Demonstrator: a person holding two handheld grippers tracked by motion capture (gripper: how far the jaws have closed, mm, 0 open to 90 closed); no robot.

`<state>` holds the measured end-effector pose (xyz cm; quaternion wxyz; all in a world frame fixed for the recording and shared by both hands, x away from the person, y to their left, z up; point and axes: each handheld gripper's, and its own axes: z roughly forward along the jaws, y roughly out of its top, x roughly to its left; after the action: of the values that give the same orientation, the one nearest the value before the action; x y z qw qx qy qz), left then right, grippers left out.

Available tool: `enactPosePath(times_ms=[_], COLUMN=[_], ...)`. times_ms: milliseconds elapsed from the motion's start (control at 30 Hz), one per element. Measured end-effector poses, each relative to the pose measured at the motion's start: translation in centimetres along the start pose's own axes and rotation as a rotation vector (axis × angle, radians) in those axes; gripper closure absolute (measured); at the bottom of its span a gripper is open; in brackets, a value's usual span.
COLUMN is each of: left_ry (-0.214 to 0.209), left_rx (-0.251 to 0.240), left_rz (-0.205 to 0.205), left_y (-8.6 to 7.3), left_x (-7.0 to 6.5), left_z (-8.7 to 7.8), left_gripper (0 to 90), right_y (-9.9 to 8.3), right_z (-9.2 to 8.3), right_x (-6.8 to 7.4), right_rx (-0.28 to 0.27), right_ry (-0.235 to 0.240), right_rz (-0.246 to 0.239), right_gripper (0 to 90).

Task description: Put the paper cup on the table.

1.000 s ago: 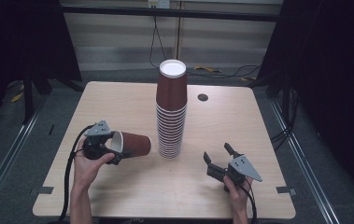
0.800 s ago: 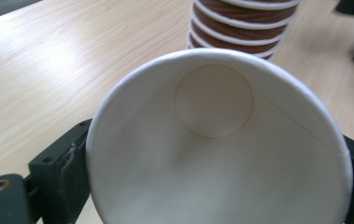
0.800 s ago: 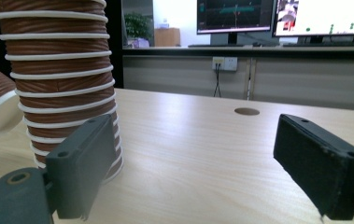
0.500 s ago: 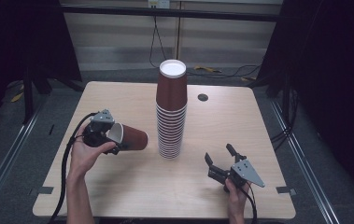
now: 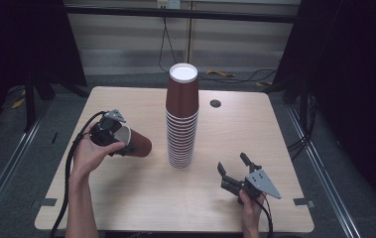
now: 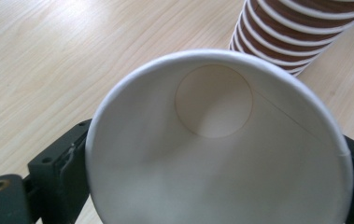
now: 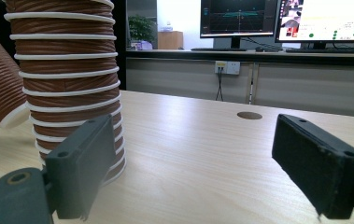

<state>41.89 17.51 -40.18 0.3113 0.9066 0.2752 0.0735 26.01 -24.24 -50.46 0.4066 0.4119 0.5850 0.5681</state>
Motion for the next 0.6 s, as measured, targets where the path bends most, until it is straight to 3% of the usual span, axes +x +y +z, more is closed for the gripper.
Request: enactPosePath(times_ms=[33, 133, 367, 600], left_ry=[0.006, -0.004, 0.023, 0.026], left_rx=[-0.009, 0.049, 0.115, 0.216], left_rz=[-0.02, 0.039, 0.023, 0.06], left_y=[0.1, 0.6, 1.2, 2.3], left_x=[-0.2, 0.1, 0.1, 0.2], left_z=[0.1, -0.1, 0.6, 1.6], left_gripper=[6.9, 6.8, 6.5, 6.2], right_y=[0.0, 0.0, 0.0, 0.0], right_z=[0.0, 0.0, 0.0, 0.0], right_x=[0.0, 0.0, 0.0, 0.0], right_rx=[0.0, 0.0, 0.0, 0.0], right_ry=[0.0, 0.0, -0.003, 0.0], right_rz=[0.0, 0.0, -0.001, 0.0], right_gripper=[13.5, 13.5, 13.6, 13.7])
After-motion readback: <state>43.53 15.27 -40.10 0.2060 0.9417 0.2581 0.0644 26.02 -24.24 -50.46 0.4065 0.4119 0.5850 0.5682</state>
